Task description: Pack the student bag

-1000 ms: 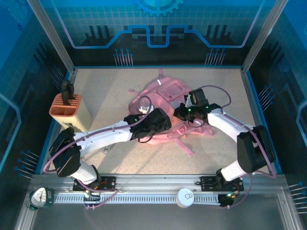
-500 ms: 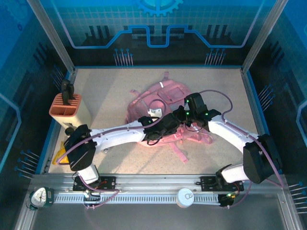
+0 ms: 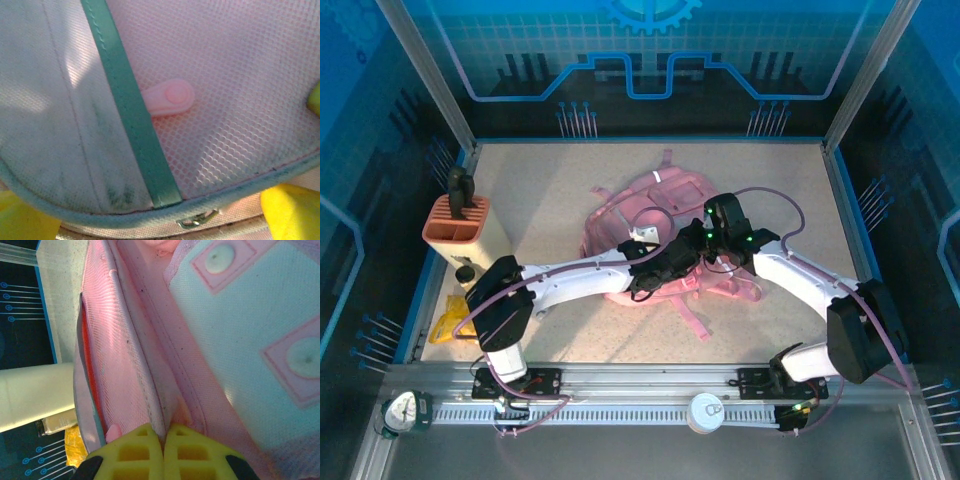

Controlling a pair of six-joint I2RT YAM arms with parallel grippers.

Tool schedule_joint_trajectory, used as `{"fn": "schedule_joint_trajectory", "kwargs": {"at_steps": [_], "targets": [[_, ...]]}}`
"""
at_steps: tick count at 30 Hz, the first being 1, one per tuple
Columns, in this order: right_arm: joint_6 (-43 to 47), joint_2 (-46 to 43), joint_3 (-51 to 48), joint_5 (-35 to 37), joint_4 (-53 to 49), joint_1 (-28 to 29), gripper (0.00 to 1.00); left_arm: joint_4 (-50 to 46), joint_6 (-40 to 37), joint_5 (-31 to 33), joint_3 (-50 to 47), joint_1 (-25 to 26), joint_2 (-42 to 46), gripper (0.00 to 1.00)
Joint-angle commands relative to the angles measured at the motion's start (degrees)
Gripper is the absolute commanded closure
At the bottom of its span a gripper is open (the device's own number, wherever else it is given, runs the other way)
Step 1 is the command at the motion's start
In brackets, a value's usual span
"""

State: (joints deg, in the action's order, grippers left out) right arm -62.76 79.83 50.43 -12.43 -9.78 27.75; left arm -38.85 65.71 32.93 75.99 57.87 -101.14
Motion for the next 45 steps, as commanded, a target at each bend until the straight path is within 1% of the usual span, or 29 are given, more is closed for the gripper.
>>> {"fn": "schedule_joint_trajectory", "kwargs": {"at_steps": [1, 4, 7, 10, 13, 17, 19, 21, 24, 27, 29, 32, 36, 41, 43, 45], "targets": [[0.7, -2.5, 0.3, -1.7, 5.1, 1.3, 1.00, -1.2, 3.2, 5.2, -1.3, -1.5, 2.1, 0.01], [1.0, -2.1, 0.3, -1.7, 5.2, 1.0, 1.00, -1.4, 3.8, 5.2, -4.3, -1.5, 4.7, 0.06], [1.2, -1.4, 0.5, -1.8, 5.4, 0.9, 1.00, -1.1, 2.9, 4.6, -6.5, -1.6, 7.1, 0.14], [1.3, -0.6, 1.1, -2.2, 5.5, 1.0, 1.00, -0.8, 1.3, 2.3, -7.6, -1.2, 8.7, 0.21], [1.6, -0.1, 1.6, -2.5, 5.6, 0.9, 1.00, -1.7, 1.6, 0.6, -9.1, -1.1, 10.0, 0.28], [1.6, 0.0, 1.5, -2.6, 5.8, 0.9, 1.00, -1.9, 0.6, -1.7, -10.5, -1.0, 11.8, 0.35], [1.6, 0.2, 1.5, -2.4, 5.8, 1.0, 1.00, -0.4, -0.7, -3.3, -10.2, -0.8, 12.2, 0.34], [1.4, 0.4, 1.5, -2.4, 6.1, 1.0, 1.00, -0.1, -0.4, -3.9, -8.8, -0.7, 11.7, 0.27], [0.9, 0.5, 1.4, -2.4, 6.8, 1.0, 1.00, 1.7, 0.8, -3.3, -7.7, -0.3, 10.8, 0.12], [0.9, 0.3, 1.6, -2.4, 6.5, 1.1, 1.00, 5.4, 0.3, -3.2, -7.0, -0.4, 9.2, 0.06], [1.1, 0.1, 1.7, -2.4, 6.0, 1.2, 1.00, 4.5, 0.8, -2.3, -4.9, -0.4, 7.1, 0.01], [1.2, -0.3, 1.5, -2.3, 5.8, 1.2, 1.00, 3.3, 1.0, 0.0, -2.3, -0.5, 4.5, 0.01], [0.6, -0.6, 0.9, -2.4, 6.4, 1.1, 1.00, -0.4, 6.7, 0.2, -1.0, -2.4, 1.7, 0.01], [0.4, -0.7, 0.6, -2.7, 6.9, 1.0, 1.00, -2.1, 9.2, 3.2, -1.1, -3.1, 1.3, 0.01], [0.4, -0.6, 0.7, -2.5, 6.7, 1.0, 1.00, -2.9, 9.3, 4.5, -1.3, -3.1, 1.9, 0.07], [0.6, -0.5, 0.7, -2.5, 6.7, 1.0, 1.00, -3.0, 9.4, 5.0, -2.2, -3.1, 2.9, 0.15]]}}
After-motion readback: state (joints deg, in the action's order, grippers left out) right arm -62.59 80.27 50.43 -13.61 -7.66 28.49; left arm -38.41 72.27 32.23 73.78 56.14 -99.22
